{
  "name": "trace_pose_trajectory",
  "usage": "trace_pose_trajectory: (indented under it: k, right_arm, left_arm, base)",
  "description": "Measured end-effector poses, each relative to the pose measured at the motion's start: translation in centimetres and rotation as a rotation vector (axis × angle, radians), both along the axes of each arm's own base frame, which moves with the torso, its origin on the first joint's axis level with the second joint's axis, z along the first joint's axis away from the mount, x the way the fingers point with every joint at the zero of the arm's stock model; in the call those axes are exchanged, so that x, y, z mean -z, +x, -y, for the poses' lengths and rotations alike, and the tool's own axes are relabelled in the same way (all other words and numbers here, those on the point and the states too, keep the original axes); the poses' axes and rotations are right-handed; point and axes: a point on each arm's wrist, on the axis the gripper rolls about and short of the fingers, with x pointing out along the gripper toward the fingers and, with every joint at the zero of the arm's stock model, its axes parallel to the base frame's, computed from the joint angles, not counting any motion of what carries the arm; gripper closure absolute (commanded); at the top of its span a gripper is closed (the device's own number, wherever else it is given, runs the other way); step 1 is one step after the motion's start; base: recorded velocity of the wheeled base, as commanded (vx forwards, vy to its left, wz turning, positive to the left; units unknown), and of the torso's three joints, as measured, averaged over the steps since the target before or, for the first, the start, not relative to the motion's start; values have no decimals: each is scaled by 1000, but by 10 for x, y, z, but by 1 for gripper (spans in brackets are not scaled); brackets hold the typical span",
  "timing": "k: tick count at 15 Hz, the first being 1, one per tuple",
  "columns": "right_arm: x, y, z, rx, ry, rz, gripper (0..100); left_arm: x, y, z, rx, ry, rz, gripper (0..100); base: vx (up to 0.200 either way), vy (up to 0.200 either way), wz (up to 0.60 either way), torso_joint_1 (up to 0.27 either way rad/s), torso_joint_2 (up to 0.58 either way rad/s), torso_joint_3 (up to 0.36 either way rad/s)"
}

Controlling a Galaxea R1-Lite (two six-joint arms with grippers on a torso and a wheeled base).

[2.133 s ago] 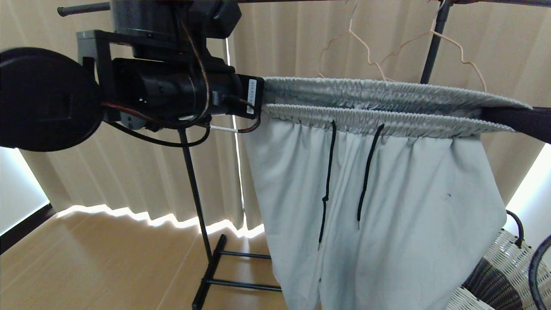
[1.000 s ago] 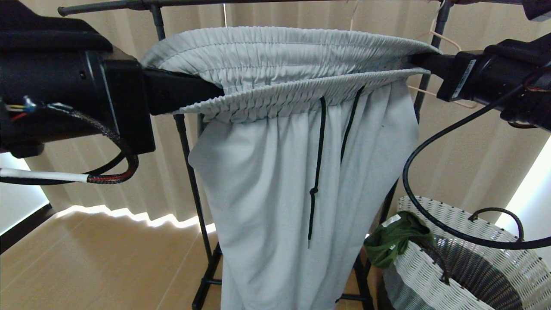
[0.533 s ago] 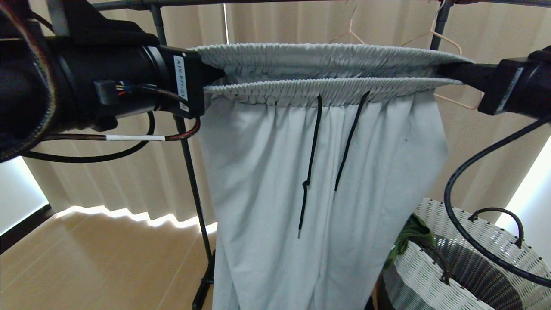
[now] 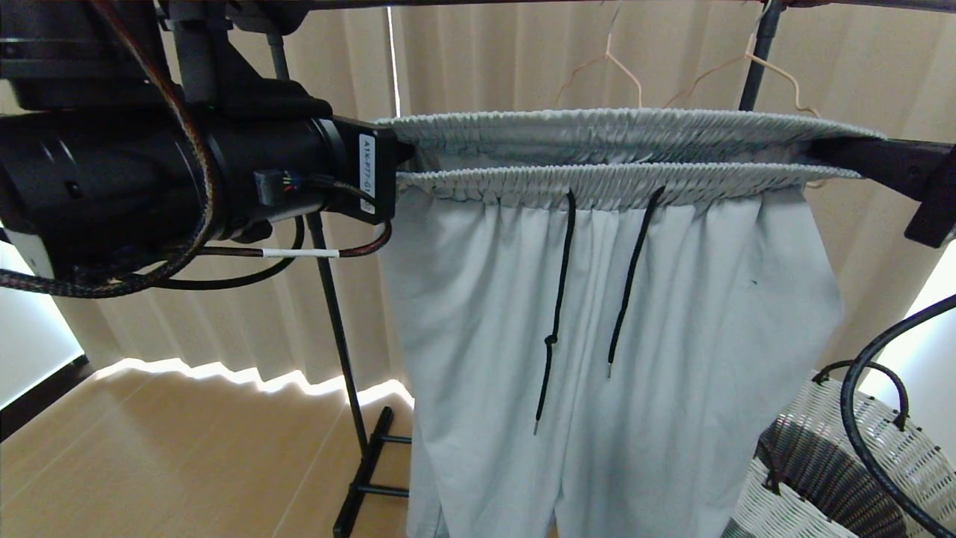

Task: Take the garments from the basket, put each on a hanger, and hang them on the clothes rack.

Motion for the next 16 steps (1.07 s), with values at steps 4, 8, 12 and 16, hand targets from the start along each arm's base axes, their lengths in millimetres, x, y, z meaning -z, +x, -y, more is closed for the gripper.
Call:
trace_pose_trajectory:
  k: [4,8,12,16]
  right_arm:
    - [1,0,0,0,-2,-1,100]
    - [2,1,0,0,-4,-7,0]
    - [7,0,-1,-5,-5,-16,0]
    - [9,-9,-2,-57,-1,-11,0]
  left_arm:
    - [1,1,0,-1,1,-4,100]
    - [2,1,0,-2,4,-7,100]
    - [5,3,-4,-60,15,-12,100]
    - [8,12,-16,-129,23,-19,100]
  base:
    - [0,0,0,0,0,0]
    - [0,0,0,0,0,0]
    - [0,0,0,0,0,0]
    - [0,0,0,0,0,0]
